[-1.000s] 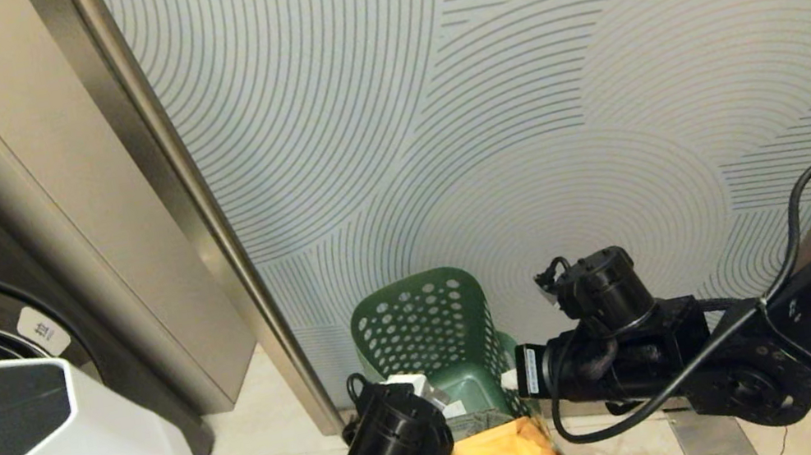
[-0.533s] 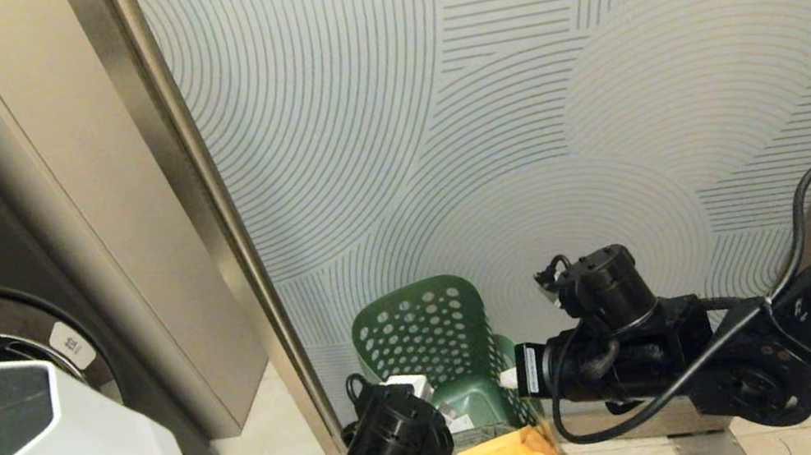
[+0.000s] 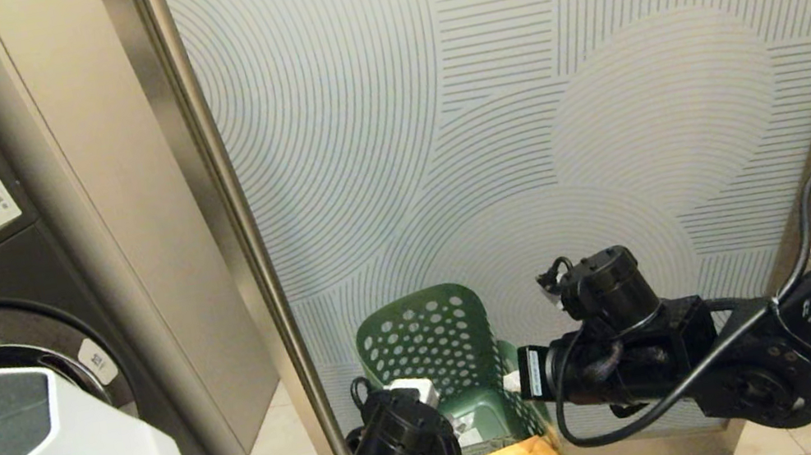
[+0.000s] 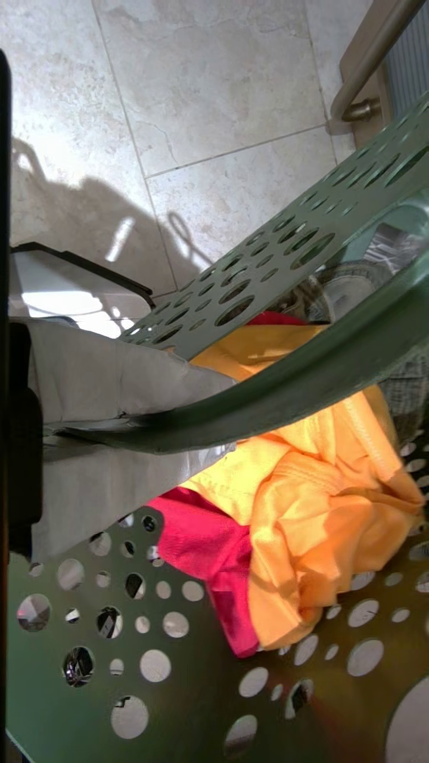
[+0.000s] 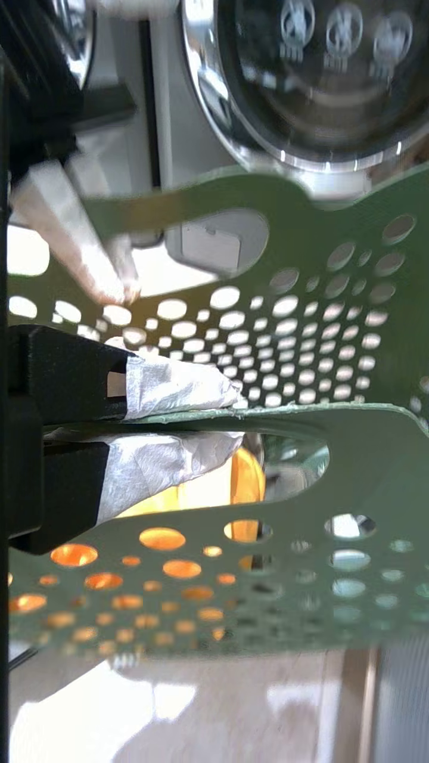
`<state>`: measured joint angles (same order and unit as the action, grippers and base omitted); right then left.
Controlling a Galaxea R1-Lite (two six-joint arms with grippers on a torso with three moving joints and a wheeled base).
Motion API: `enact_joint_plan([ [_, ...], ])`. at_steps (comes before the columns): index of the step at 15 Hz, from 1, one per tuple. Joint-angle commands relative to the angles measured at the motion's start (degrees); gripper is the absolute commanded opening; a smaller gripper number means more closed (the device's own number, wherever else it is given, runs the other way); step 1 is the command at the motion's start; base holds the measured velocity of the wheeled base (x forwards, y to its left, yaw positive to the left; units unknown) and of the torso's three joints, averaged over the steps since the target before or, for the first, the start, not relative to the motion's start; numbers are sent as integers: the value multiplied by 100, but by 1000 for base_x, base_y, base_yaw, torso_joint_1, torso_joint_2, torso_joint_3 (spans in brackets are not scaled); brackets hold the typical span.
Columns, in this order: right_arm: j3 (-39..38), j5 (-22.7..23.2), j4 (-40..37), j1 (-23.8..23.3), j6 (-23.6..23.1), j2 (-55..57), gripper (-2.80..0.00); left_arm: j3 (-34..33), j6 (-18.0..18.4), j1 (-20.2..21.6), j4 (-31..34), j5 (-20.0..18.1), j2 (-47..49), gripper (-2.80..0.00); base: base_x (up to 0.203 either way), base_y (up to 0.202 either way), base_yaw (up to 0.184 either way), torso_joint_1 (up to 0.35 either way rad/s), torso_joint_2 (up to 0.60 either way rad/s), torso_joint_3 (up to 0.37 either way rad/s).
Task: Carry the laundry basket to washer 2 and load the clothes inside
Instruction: Pick up the clothes basket and put it beside the washing machine
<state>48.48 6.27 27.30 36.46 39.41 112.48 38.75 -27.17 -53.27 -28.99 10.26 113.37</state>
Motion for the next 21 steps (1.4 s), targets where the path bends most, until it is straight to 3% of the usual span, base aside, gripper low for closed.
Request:
enact_joint_plan([
  [1,-6,-97,-58,1,11,-47,-280,-3,-16,-8,-19,11,1,-280,0,0,0,4,2,44],
  [21,-23,-126,-84,107,-74,80,-280,-79,-16,-43,-28,2,1,-280,0,0,0,0,0,2],
])
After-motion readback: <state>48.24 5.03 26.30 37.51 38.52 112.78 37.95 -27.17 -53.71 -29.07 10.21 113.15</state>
